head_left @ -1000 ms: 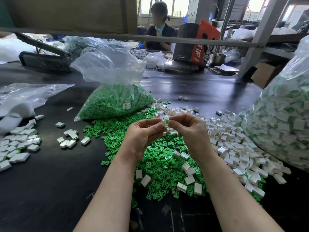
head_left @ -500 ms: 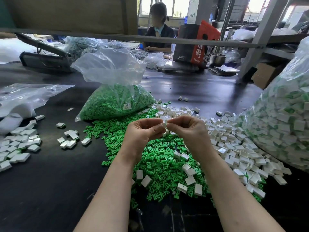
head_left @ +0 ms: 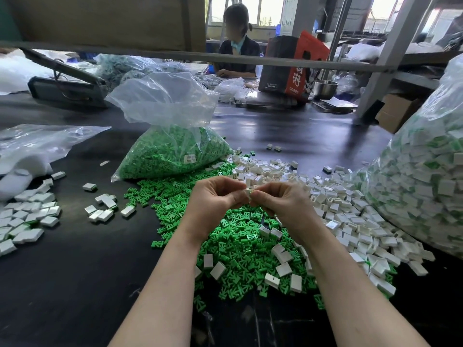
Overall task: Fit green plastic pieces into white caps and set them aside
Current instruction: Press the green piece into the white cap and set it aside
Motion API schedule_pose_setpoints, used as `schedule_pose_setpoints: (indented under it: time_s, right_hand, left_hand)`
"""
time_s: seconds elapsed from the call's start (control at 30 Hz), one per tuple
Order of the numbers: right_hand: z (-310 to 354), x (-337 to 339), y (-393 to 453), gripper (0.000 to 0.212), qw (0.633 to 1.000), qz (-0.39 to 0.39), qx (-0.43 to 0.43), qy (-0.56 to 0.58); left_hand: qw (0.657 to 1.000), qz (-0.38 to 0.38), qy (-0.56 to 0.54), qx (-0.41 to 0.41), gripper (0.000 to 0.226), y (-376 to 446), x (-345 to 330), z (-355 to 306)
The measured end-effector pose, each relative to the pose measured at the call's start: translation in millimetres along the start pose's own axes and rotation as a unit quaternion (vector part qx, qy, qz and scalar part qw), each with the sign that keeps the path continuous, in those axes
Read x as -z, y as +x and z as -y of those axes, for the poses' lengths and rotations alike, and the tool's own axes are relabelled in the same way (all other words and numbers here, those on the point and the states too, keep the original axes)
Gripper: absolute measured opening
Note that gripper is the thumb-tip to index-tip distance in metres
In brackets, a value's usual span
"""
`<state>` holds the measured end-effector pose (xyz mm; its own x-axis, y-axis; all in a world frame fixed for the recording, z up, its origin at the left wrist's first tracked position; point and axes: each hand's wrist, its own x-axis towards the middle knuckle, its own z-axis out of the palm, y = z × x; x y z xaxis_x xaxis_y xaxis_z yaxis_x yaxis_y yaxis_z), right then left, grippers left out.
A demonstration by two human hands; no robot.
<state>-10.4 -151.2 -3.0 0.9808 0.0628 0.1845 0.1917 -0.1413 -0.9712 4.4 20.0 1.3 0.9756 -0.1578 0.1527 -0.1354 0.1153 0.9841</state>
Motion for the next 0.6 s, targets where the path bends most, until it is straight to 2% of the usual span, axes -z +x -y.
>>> schedule_pose_setpoints:
  time_s: [0.2, 0.37, 0.6]
  right_hand:
    - [0.2, -0.3, -1.7, 0.002, 1.0, 0.006, -0.01, -0.023]
    - [0.8, -0.9, -3.2, 0.009, 0.999, 0.006, -0.003, -0.051]
    - [0.7, 0.3, -3.2, 0.006, 0.998, 0.013, -0.003, -0.057]
  left_hand:
    - [0.998, 0.02, 0.051, -0.007, 0.014, -1.0, 2.0, 3.2]
    - [0.998, 0.023, 0.058, -0.006, 0.019, -0.6, 2.2, 6.0]
    - [0.997, 0.032, 0.067, -0.006, 0.024, -1.0, 2.7, 6.3]
